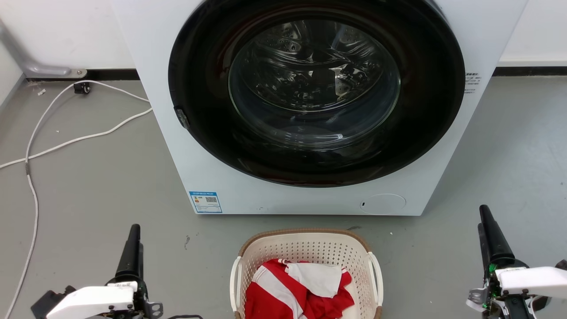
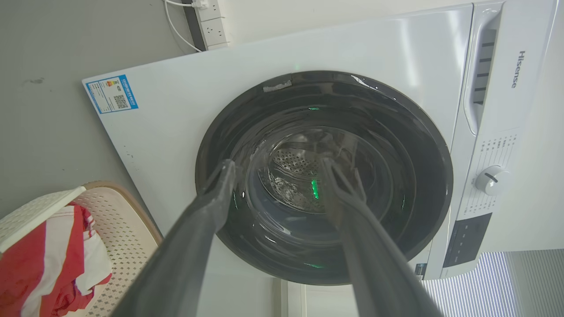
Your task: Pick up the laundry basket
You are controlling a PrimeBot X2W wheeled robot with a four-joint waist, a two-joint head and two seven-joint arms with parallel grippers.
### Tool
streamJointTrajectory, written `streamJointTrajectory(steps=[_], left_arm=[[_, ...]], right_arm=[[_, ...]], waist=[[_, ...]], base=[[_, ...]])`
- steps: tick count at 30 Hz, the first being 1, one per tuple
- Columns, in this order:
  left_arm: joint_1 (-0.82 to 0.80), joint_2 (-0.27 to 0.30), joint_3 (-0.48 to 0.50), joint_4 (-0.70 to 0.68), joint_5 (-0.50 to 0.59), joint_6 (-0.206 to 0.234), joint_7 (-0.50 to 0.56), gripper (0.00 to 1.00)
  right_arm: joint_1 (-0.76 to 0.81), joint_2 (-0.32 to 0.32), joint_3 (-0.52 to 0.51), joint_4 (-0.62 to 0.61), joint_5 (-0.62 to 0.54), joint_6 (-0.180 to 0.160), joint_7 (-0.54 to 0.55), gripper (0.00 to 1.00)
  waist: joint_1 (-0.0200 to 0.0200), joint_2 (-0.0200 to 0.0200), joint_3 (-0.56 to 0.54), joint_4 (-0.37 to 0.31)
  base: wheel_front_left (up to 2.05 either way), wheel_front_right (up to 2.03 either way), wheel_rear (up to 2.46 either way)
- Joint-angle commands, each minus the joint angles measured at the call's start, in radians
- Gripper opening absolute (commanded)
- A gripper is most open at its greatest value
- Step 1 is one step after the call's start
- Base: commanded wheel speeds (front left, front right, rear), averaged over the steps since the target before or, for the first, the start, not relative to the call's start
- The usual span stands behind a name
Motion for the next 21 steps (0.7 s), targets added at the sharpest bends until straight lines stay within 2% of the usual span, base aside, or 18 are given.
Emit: streamJointTrajectory(steps=[1,3,4,10,15,21], left_arm=[[-0.007,0.004,0.011,-0.029,0.027,0.005,-0.011,1.00],[-0.006,0.004,0.020,-0.044,0.059,0.010,-0.019,1.00],[-0.003,0.004,0.026,-0.075,0.119,0.022,-0.030,1.00],[0.003,0.004,0.019,-0.160,0.270,0.066,-0.052,1.00],[0.016,0.004,-0.048,-0.224,0.451,0.112,-0.069,1.00],[0.026,0.004,-0.127,-0.273,0.622,0.134,-0.089,1.00]], right_arm=[[-0.022,-0.002,-0.005,-0.033,-0.056,0.002,-0.011,1.00],[-0.022,-0.002,-0.007,-0.051,-0.119,0.002,-0.019,1.00],[-0.023,-0.002,-0.002,-0.080,-0.212,0.002,-0.030,1.00],[-0.019,-0.002,0.023,-0.134,-0.387,0.002,-0.052,1.00],[-0.015,-0.002,0.043,-0.174,-0.534,0.002,-0.070,1.00],[-0.006,-0.002,0.087,-0.220,-0.703,0.002,-0.090,1.00]], waist=[[-0.0001,0.0000,0.000,0.000],[-0.0001,0.0000,0.001,0.001],[-0.0001,0.0000,0.002,0.001],[-0.0001,0.0000,0.004,0.002],[-0.0001,0.0000,0.004,0.002],[-0.0001,0.0000,0.006,0.001]], base=[[0.00,0.00,0.00],[0.00,0.00,0.00],[0.00,0.00,0.00],[0.00,0.00,0.00],[0.00,0.00,0.00],[0.00,0.00,0.00]])
